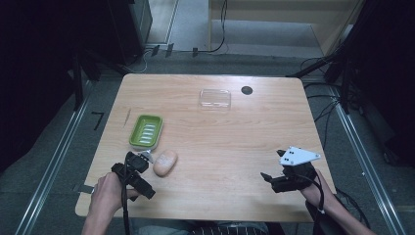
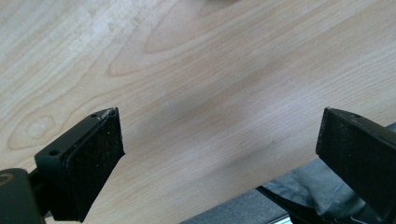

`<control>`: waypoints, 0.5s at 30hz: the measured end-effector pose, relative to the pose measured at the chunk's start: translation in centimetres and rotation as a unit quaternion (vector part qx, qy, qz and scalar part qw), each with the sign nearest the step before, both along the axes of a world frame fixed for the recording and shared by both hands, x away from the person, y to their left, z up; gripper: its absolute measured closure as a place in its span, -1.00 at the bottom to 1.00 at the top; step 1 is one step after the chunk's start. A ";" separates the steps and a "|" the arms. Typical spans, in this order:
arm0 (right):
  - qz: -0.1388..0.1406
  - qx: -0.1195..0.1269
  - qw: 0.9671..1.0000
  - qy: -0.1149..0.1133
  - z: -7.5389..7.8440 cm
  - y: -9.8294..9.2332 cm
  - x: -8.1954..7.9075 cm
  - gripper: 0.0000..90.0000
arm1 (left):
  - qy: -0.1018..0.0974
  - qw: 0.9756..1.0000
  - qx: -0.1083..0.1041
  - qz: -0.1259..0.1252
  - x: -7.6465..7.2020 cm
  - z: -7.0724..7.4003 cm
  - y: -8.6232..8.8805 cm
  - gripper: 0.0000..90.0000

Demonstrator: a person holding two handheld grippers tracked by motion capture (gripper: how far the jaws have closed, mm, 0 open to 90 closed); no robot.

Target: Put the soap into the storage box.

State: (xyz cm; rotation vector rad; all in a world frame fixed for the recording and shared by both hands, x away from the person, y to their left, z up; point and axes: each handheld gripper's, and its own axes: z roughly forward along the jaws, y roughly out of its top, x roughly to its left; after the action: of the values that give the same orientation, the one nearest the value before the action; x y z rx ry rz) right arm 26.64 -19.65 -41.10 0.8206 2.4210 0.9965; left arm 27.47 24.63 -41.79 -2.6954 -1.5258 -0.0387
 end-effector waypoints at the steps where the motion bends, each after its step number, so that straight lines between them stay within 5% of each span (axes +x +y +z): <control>1: 0.000 0.000 1.000 0.000 0.0 0.0 0.0 -0.70 | -0.001 1.000 -0.002 0.001 0.0 0.0 0.0 -0.96; 15: 0.009 -0.004 1.000 -0.002 0.1 0.8 0.3 -0.70 | -0.006 1.000 -0.014 0.010 1.2 -0.2 0.5 -1.00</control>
State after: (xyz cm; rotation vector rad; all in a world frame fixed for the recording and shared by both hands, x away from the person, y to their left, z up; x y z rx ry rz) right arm 26.89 -18.88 -40.99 0.7940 2.4326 0.9931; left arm 28.63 25.13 -41.96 -2.7065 -1.5676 -0.0317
